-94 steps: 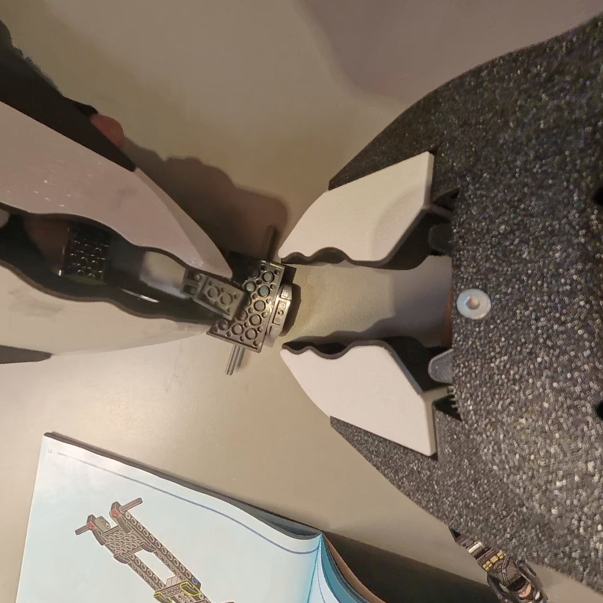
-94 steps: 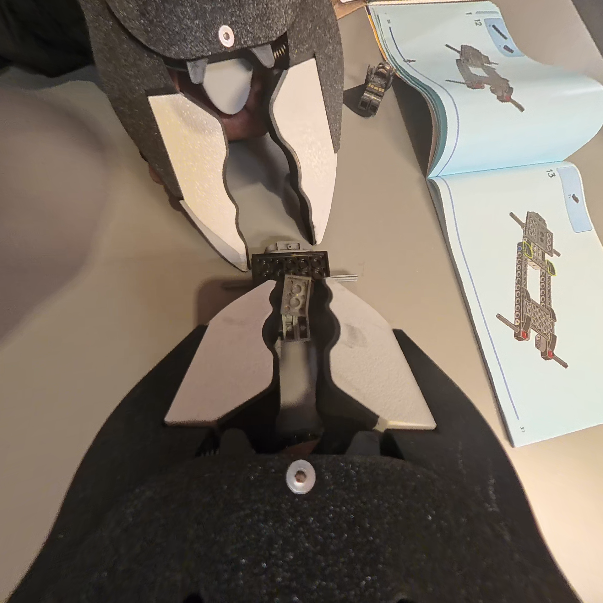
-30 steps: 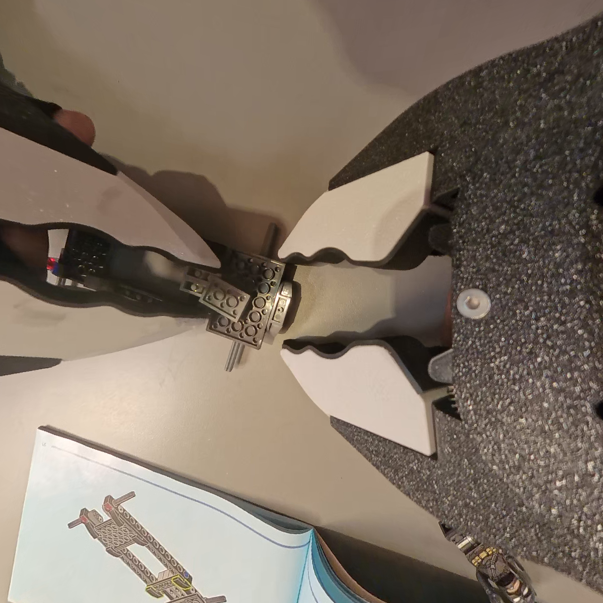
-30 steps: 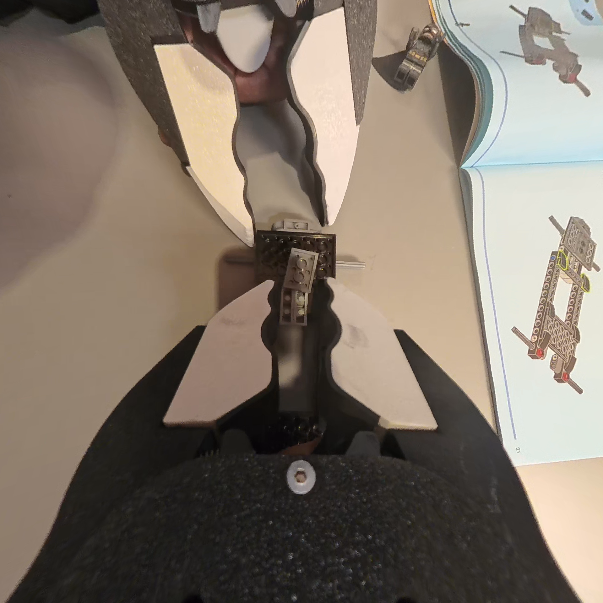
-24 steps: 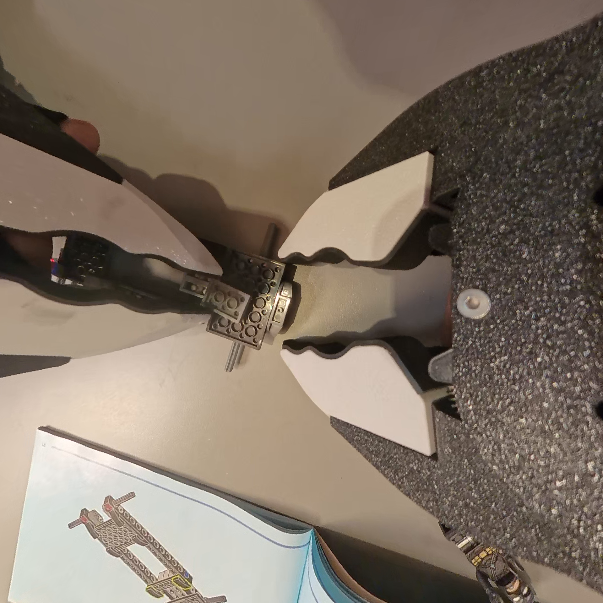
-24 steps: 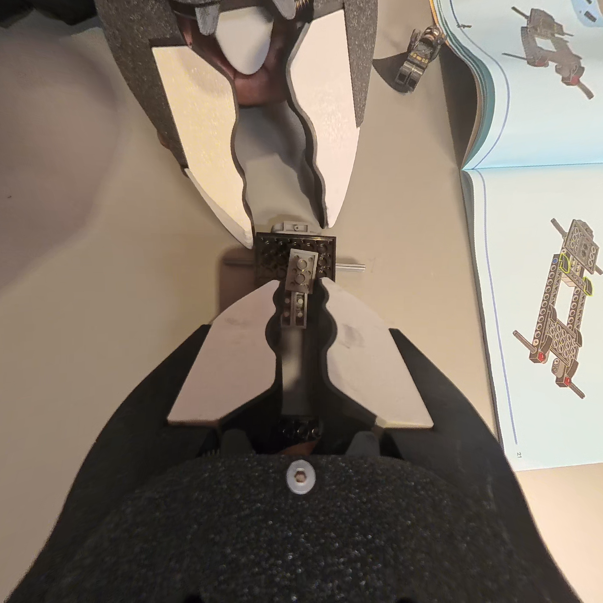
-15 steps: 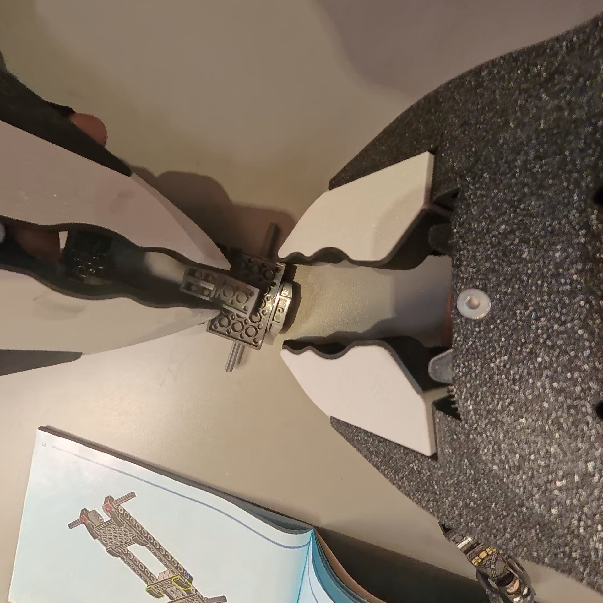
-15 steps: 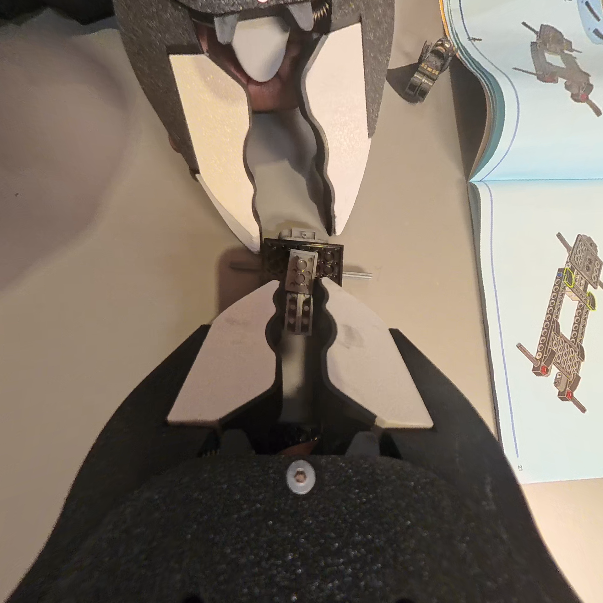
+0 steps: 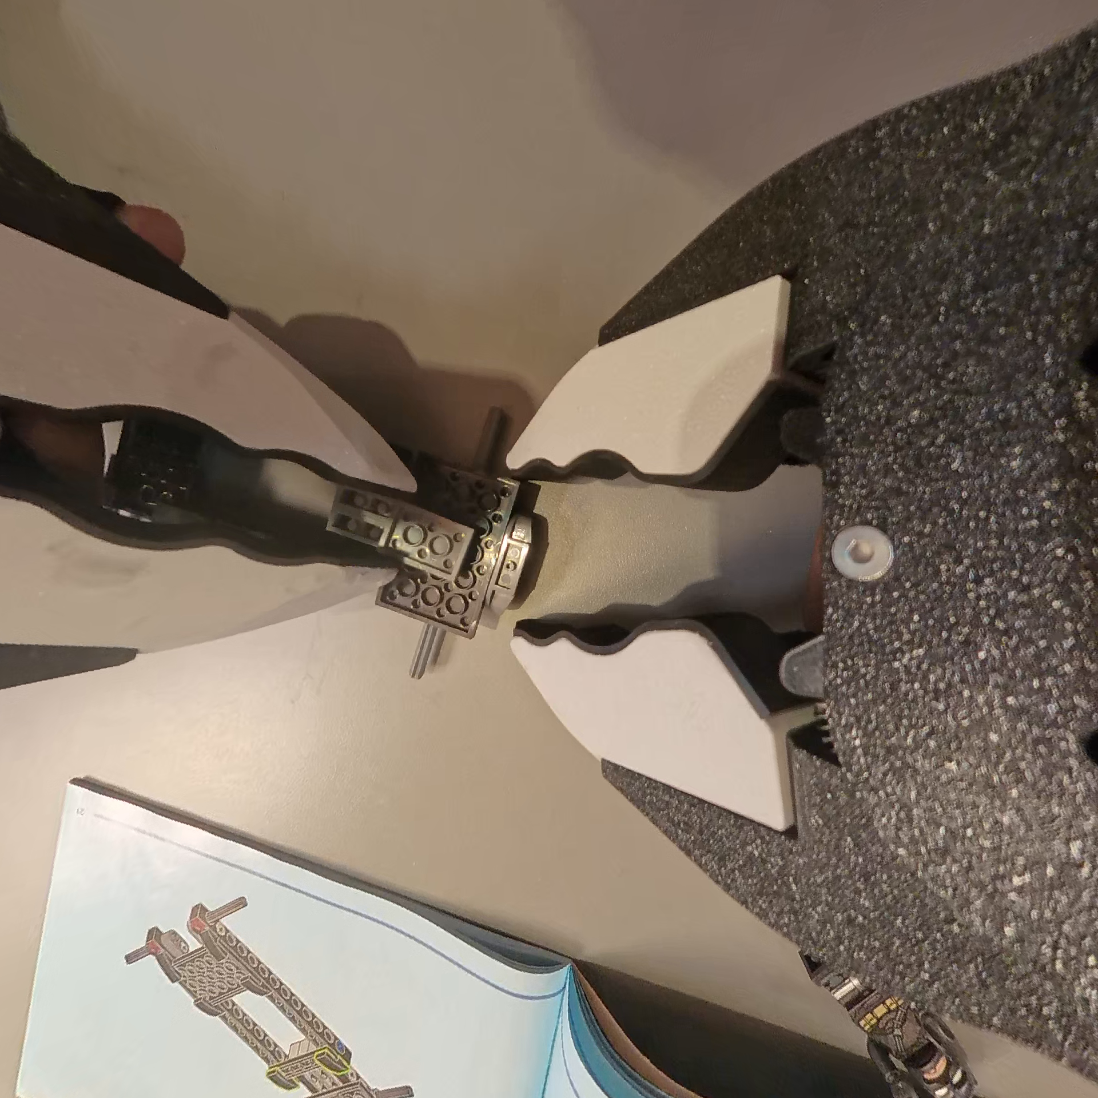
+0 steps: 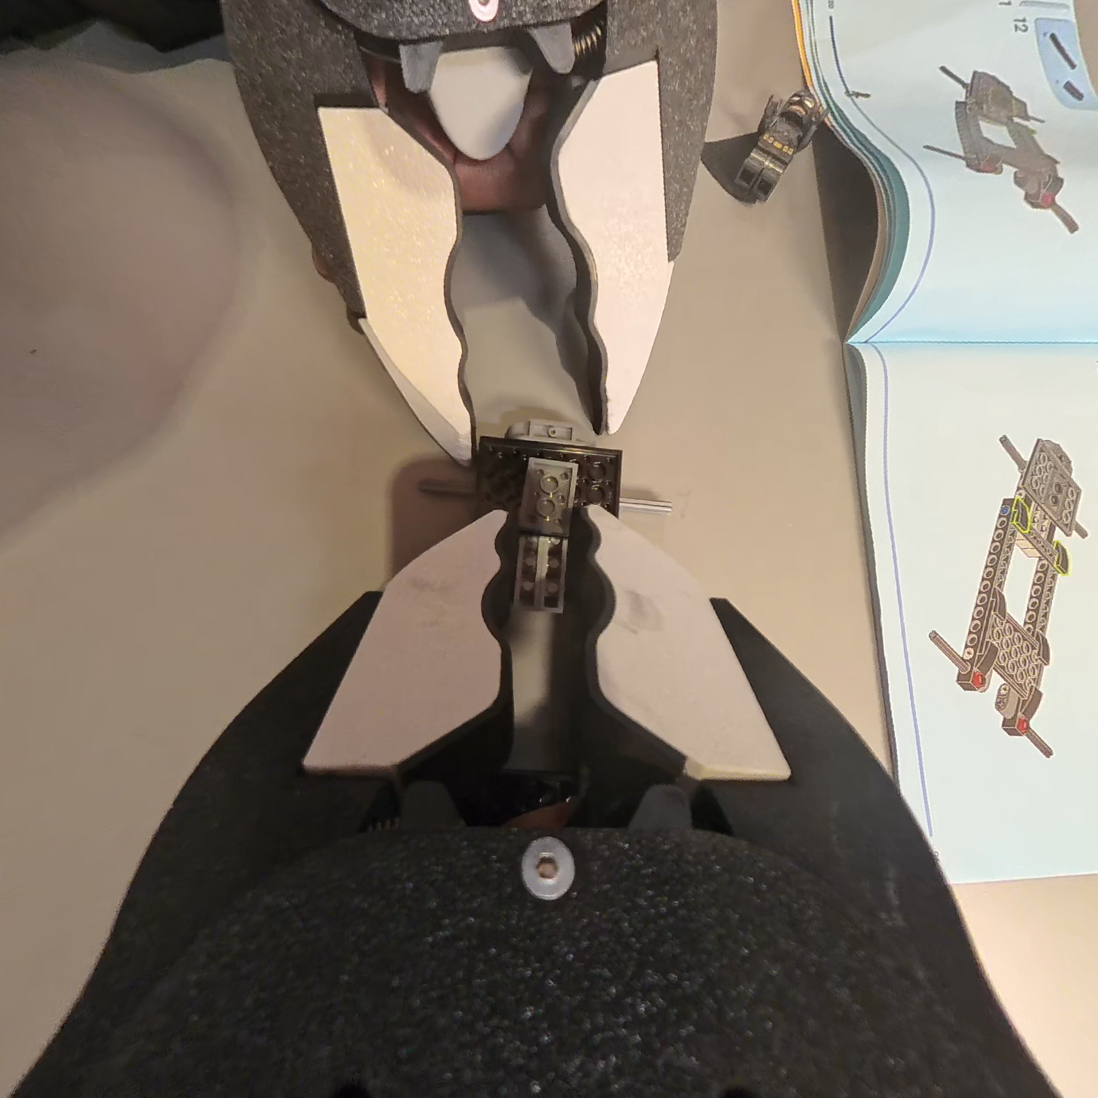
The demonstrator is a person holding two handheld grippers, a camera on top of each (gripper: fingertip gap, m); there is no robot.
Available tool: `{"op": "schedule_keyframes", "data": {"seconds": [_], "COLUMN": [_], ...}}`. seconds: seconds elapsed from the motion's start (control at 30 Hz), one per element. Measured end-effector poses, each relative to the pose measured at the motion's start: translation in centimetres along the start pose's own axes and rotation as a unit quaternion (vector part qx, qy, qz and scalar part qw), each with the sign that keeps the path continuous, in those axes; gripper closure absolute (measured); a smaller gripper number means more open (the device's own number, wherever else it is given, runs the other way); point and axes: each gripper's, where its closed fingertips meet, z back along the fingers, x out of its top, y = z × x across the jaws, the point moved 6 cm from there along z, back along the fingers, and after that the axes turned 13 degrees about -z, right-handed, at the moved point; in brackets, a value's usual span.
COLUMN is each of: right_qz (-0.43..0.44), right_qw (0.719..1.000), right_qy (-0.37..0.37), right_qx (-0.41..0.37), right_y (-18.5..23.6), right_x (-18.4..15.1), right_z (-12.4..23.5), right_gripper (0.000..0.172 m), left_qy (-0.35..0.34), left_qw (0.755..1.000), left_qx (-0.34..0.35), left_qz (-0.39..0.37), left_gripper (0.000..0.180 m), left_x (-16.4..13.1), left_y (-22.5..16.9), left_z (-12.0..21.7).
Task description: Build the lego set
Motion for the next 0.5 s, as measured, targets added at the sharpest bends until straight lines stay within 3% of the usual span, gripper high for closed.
{"op": "schedule_keyframes", "data": {"seconds": [0.5], "right_qz": [-0.002], "right_qw": [1.0], "right_qy": [-0.001], "right_qx": [0.004], "right_y": [-0.19], "right_x": [-0.13], "right_z": [-0.08], "right_gripper": [0.151], "left_qy": [0.0], "left_qw": [1.0], "left_qx": [0.0], "left_qz": [0.0], "left_gripper": [0.134], "left_x": [0.0], "left_y": [0.01], "left_z": [0.01]}}
